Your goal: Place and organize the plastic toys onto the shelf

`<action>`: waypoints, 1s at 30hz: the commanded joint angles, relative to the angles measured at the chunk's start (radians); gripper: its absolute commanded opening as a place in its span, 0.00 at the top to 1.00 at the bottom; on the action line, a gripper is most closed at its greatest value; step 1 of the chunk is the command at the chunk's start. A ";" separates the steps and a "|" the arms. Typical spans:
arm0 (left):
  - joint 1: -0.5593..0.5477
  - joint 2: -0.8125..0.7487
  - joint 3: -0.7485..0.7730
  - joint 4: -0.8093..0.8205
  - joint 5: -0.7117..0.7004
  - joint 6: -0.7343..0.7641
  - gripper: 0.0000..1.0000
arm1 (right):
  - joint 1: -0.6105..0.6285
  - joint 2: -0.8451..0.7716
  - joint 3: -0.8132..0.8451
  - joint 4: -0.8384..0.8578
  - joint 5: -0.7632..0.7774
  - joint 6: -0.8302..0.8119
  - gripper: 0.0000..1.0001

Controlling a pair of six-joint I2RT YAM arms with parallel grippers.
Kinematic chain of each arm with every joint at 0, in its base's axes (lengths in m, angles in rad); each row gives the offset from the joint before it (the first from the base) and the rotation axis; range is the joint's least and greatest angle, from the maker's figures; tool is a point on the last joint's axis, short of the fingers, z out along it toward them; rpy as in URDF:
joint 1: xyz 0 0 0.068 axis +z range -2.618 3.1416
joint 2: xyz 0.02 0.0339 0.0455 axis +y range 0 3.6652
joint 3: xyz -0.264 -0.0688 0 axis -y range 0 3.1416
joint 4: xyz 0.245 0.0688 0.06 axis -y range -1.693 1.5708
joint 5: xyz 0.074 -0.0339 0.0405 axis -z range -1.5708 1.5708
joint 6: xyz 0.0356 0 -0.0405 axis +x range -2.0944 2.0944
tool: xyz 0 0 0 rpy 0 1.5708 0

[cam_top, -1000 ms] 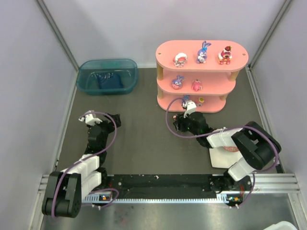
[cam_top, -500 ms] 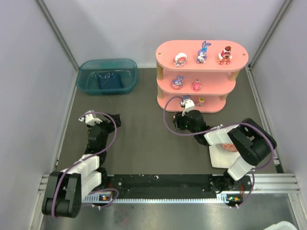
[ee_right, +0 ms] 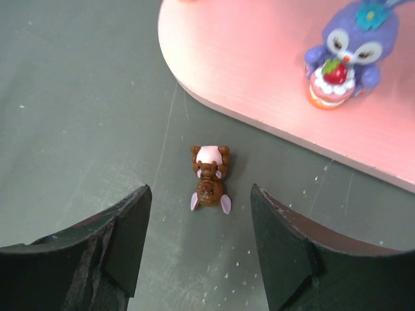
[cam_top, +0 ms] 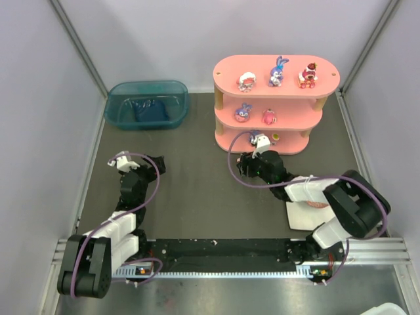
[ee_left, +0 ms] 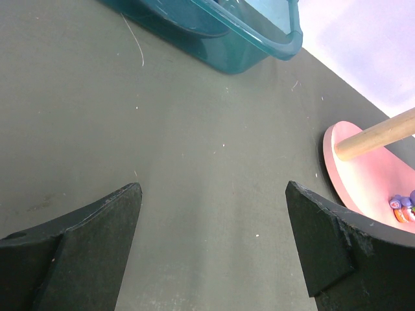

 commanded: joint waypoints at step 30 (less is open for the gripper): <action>0.005 -0.011 0.000 0.054 -0.001 0.005 0.02 | 0.010 -0.004 0.038 0.027 -0.017 -0.037 0.45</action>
